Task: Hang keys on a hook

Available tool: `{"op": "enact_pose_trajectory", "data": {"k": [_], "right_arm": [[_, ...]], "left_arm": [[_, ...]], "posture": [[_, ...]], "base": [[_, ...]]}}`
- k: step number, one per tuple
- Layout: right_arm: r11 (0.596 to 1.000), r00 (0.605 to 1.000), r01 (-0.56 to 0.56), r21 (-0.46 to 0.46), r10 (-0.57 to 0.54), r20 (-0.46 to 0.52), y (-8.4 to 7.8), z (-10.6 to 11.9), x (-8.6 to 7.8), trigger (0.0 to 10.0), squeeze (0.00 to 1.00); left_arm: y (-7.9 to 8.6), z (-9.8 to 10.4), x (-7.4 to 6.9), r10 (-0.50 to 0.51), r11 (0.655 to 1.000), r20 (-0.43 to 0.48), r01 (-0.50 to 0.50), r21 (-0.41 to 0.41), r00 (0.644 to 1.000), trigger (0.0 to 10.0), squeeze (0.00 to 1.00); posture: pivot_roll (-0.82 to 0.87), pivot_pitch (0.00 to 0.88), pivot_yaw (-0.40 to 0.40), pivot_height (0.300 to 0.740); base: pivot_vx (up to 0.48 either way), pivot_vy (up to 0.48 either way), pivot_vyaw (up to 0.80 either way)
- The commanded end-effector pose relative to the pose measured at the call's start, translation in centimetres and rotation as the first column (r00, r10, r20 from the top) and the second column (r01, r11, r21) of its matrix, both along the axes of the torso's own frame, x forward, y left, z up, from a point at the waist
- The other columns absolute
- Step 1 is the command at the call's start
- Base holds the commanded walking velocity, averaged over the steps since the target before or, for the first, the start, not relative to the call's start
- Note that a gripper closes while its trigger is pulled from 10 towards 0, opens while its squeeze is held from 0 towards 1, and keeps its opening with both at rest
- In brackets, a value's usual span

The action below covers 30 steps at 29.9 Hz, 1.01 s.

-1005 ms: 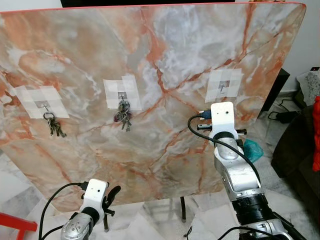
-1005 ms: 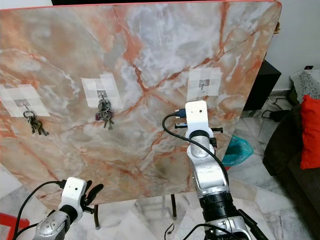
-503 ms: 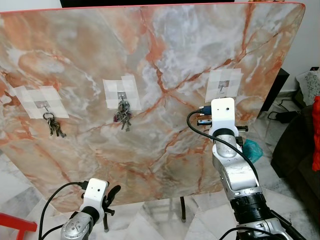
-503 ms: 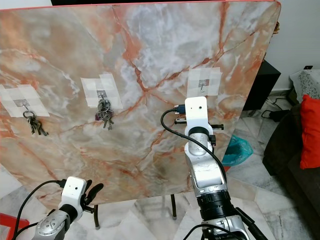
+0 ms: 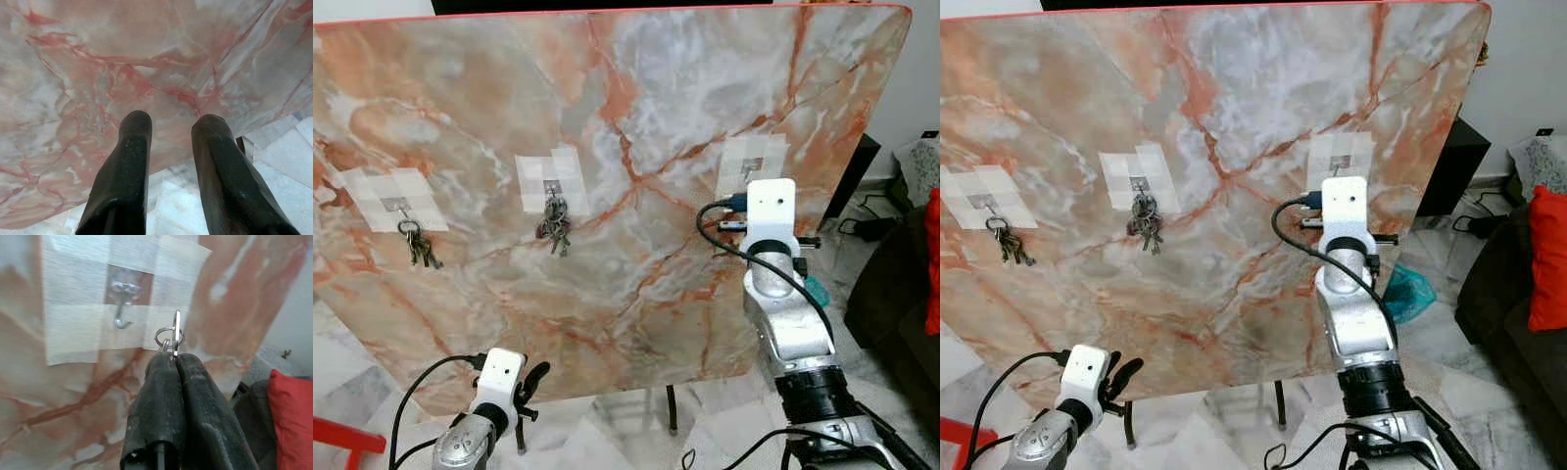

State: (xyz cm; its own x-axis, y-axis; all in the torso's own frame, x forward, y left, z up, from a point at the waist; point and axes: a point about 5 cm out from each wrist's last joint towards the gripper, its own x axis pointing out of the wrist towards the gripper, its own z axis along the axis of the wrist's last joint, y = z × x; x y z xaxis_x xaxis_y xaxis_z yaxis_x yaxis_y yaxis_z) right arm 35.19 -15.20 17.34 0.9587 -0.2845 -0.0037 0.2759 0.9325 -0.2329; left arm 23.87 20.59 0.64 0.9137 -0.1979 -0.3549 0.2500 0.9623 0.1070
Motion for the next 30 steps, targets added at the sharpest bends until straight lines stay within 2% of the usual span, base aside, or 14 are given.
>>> {"op": "enact_pose_trajectory", "data": {"k": [1,8,14,30], "right_arm": [[1.000,1.000,0.004,-0.005,-0.004,0.019,-0.2,0.7,0.3,10.0,0.00],[1.000,1.000,-0.030,-0.004,0.030,0.008,0.4,0.5,0.3,10.0,0.00],[0.997,0.996,-0.078,-0.002,0.078,-0.038,1.3,-0.5,-0.2,10.0,0.00],[0.993,0.993,-0.111,-0.027,0.110,-0.048,1.4,-0.3,0.1,10.0,0.00]], "left_arm": [[0.0,0.1,0.0,-0.015,1.000,-0.004,0.015,0.006,1.000,10.0,0.00],[0.0,0.1,0.0,-0.017,1.000,-0.006,0.017,0.005,1.000,10.0,0.00],[0.0,0.1,0.0,-0.017,1.000,-0.006,0.017,0.005,1.000,10.0,0.00],[-0.1,0.0,0.0,-0.015,1.000,-0.010,0.015,0.002,1.000,10.0,0.00]], "posture": [[0.04,0.000,-0.008,0.740],[0.04,0.000,-0.009,0.740],[0.04,0.000,-0.009,0.740],[0.03,0.000,-0.012,0.740]], "base": [[0.000,0.000,0.00],[0.000,0.000,0.00],[0.000,0.000,0.00],[0.000,0.000,0.00]]}}
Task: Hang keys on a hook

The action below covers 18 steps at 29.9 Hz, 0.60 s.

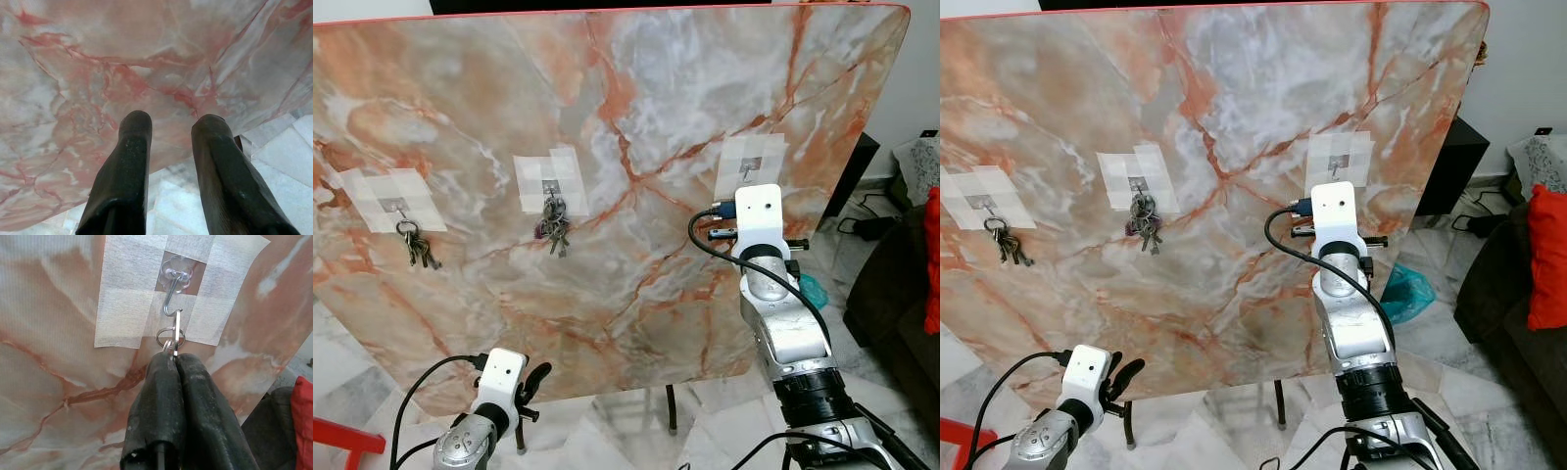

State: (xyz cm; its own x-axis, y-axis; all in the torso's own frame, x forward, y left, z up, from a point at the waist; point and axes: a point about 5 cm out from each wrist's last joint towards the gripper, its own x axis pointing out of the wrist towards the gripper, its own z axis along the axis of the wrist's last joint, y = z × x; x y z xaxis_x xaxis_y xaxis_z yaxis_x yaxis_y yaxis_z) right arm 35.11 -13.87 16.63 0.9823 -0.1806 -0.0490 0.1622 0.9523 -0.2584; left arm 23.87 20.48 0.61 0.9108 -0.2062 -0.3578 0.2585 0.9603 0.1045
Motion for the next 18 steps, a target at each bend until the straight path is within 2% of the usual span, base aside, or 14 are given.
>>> {"op": "enact_pose_trajectory", "data": {"k": [1,18], "right_arm": [[1.000,1.000,-0.005,-0.015,0.005,0.004,0.05,0.42,0.21,10.0,0.00],[1.000,1.000,0.004,-0.025,-0.003,0.026,-0.25,1.08,0.51,10.0,0.00]], "left_arm": [[0.00,0.03,0.01,-0.006,1.000,-0.006,0.006,0.003,1.000,10.0,0.00],[0.07,0.09,0.00,-0.007,1.000,-0.006,0.007,0.003,1.000,10.0,0.00]], "posture": [[0.03,0.000,-0.012,0.740],[0.04,0.000,-0.009,0.740]], "base": [[0.000,0.000,0.00],[0.000,0.000,0.00]]}}
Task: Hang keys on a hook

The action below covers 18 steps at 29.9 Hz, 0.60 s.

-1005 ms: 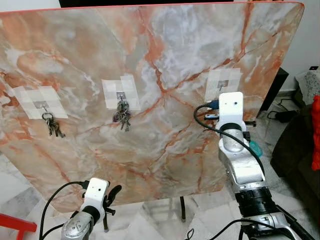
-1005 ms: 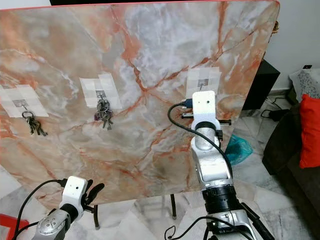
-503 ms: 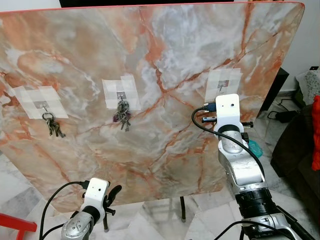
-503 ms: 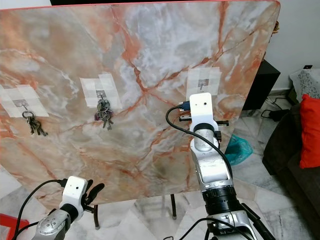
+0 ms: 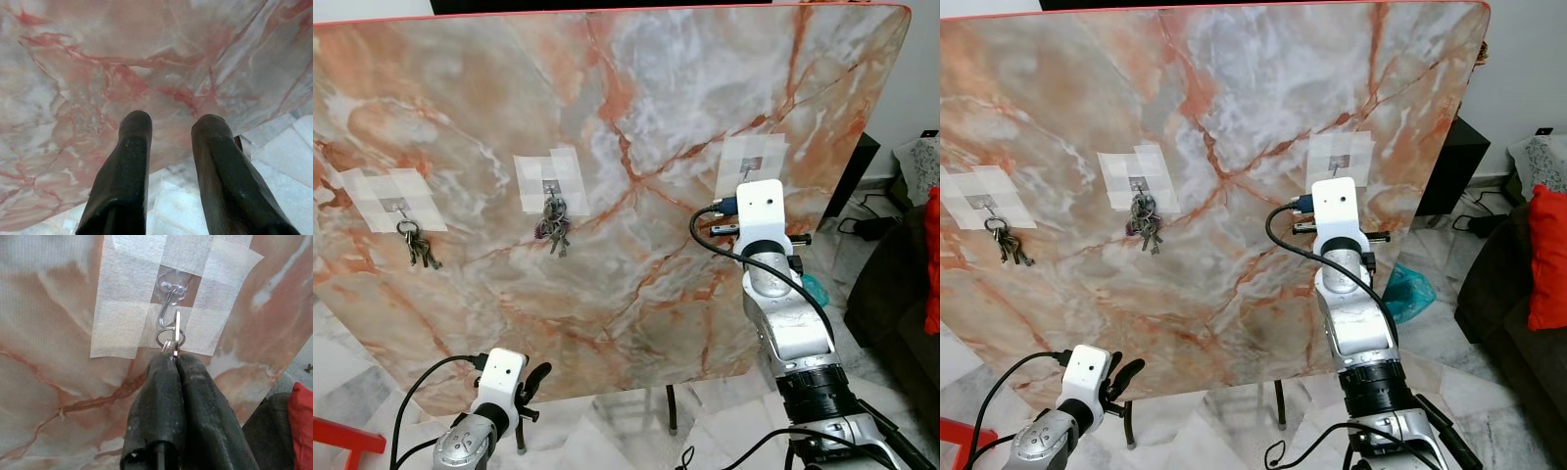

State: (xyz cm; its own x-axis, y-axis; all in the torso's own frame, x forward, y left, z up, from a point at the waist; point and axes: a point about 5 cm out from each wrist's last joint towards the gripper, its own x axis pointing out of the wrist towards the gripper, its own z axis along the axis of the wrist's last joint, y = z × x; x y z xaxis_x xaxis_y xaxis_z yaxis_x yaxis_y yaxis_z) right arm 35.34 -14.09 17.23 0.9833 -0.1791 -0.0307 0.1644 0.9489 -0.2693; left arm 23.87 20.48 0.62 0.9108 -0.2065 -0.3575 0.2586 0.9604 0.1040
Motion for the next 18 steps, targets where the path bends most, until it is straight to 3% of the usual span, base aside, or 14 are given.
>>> {"op": "enact_pose_trajectory", "data": {"k": [1,18], "right_arm": [[1.000,1.000,0.006,-0.011,-0.006,0.010,-0.03,0.49,0.28,10.0,0.00],[1.000,1.000,0.006,-0.011,-0.006,0.010,-0.03,0.49,0.28,10.0,0.00]], "left_arm": [[0.07,0.08,0.00,-0.007,1.000,-0.006,0.007,0.004,1.000,10.0,0.00],[0.07,0.08,0.00,-0.007,1.000,-0.006,0.007,0.004,1.000,10.0,0.00]], "posture": [[0.04,0.000,-0.009,0.740],[0.04,0.000,-0.009,0.740]], "base": [[0.000,0.000,0.00],[0.000,0.000,0.00]]}}
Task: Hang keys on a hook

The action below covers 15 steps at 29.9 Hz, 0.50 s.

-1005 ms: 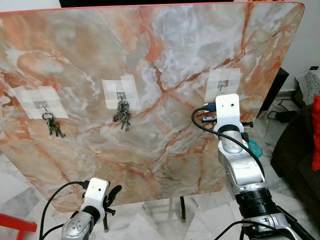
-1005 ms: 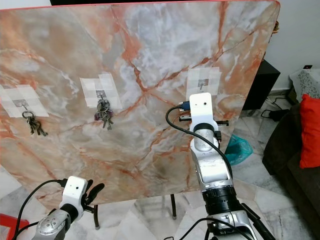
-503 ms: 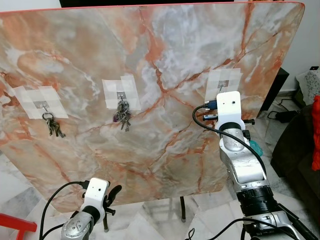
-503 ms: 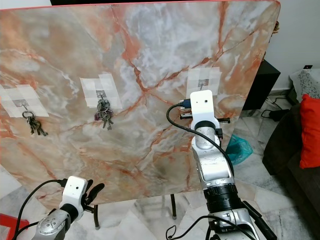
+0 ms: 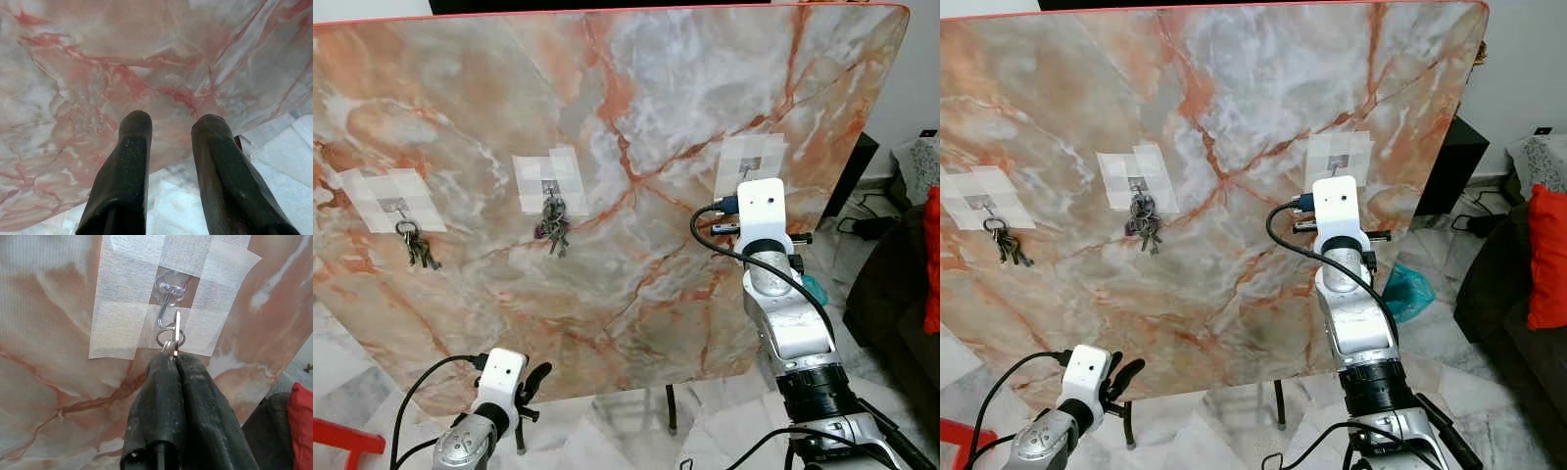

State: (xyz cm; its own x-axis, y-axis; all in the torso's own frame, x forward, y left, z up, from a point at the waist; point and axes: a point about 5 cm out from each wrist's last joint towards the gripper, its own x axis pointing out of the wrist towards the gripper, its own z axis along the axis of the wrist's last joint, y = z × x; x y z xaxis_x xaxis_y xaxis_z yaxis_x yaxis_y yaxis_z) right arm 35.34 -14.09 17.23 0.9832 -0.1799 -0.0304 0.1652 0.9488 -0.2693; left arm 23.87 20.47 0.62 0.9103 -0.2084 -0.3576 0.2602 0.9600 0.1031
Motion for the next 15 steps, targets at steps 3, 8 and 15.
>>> {"op": "enact_pose_trajectory", "data": {"k": [3,8,15], "right_arm": [[1.000,1.000,0.005,-0.011,-0.005,0.010,-0.03,0.48,0.28,10.0,0.00],[1.000,1.000,0.005,-0.011,-0.005,0.010,-0.03,0.48,0.28,10.0,0.00],[1.000,1.000,-0.014,-0.027,0.015,0.008,-0.24,0.95,0.77,10.0,0.00]], "left_arm": [[0.08,0.08,0.00,-0.005,1.000,-0.006,0.005,0.005,1.000,10.0,0.00],[0.08,0.08,0.00,-0.005,1.000,-0.006,0.005,0.005,1.000,10.0,0.00],[-0.02,0.15,0.08,-0.016,1.000,-0.007,0.016,0.004,1.000,10.0,0.00]], "posture": [[0.04,0.000,-0.009,0.740],[0.04,0.000,-0.009,0.740],[0.04,0.000,-0.007,0.740]], "base": [[0.000,0.000,0.00],[0.000,0.000,0.00],[0.000,0.000,0.00]]}}
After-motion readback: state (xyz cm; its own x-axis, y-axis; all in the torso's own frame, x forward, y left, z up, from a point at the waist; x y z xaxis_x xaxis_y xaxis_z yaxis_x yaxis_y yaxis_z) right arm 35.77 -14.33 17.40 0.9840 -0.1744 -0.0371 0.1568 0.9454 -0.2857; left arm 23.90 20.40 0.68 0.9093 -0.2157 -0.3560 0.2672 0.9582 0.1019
